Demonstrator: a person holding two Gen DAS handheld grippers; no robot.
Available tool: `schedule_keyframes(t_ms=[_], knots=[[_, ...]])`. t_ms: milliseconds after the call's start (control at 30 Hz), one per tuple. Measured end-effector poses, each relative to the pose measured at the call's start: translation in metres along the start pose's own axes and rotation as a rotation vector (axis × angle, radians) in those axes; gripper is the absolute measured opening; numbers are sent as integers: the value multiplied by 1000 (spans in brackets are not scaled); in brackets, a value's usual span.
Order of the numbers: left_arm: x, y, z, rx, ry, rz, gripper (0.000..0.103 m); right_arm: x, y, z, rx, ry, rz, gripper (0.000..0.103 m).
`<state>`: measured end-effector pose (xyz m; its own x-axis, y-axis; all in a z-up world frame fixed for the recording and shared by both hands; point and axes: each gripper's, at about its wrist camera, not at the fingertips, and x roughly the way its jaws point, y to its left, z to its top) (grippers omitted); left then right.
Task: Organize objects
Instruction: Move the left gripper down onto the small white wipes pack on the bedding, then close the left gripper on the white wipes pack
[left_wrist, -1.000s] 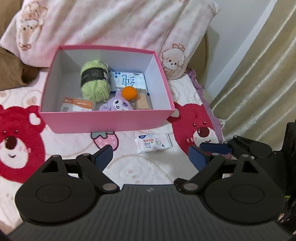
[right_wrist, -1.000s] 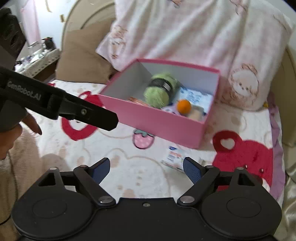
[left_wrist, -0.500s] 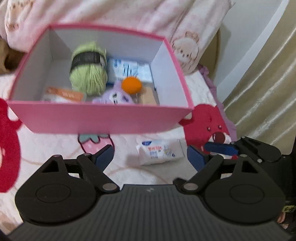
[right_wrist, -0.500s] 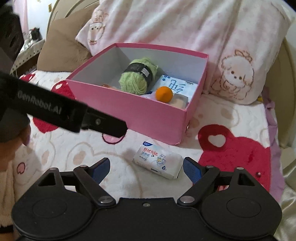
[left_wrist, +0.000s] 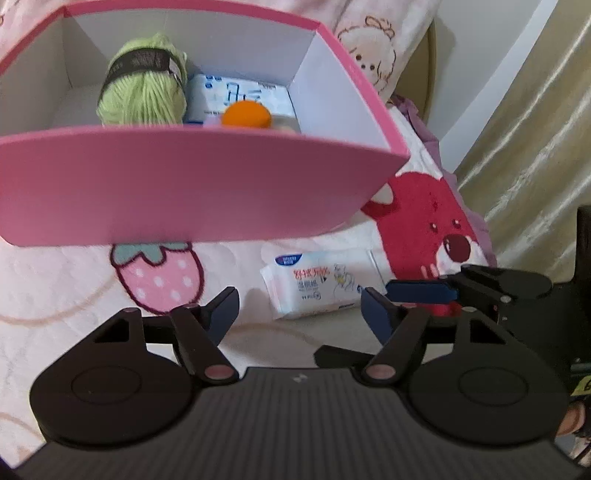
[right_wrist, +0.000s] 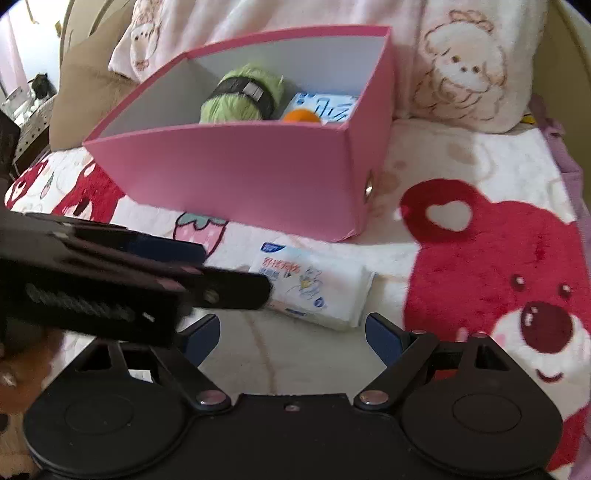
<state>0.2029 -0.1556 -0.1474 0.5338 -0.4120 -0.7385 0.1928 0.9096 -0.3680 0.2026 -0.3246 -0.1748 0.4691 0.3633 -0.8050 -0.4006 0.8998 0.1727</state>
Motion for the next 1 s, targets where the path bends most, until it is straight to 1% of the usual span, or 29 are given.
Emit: schedule_keyframes(t_ms=[100,200,233,267,300,333,400,467,567,700,800,833,933,1000], knots=[[6,7,0,-34,-7,-17,66,6,0,0,-5,11,-13,89],[10,14,2,-59,-26,-41,57,9,-5,-1,19,5,-22,89],[13,16,3,-70,-15,-53,51,10,-6,0,25,4,-22,89],[17,19,4,-102,23,-81,42,10,-6,1,24,6,-19,89],[20,23,4,-136,49,-110,39,9,-4,1,6,3,-18,86],[21,25,3,-155,55,-132,38,7,0,0,-20,-6,-27,80],[19,23,2,-133,50,-122,37,4,6,-2,-62,-19,-45,77],[16,19,1,-97,31,-104,37,5,5,-2,-62,-10,-45,72],[11,14,0,-64,27,-98,37,5,8,-4,-81,-6,-61,72],[4,6,-3,-5,36,-71,38,-3,17,-6,-118,-34,-74,72],[-3,5,-3,2,38,-78,37,-12,22,-5,-103,-39,-86,73],[-7,2,-2,19,34,-72,37,-15,24,-5,-96,-38,-89,74],[-25,-6,1,72,9,-62,37,-30,34,-6,-89,-82,-91,79],[-37,-10,2,92,-2,-56,37,-38,39,-5,-96,-105,-78,79]])
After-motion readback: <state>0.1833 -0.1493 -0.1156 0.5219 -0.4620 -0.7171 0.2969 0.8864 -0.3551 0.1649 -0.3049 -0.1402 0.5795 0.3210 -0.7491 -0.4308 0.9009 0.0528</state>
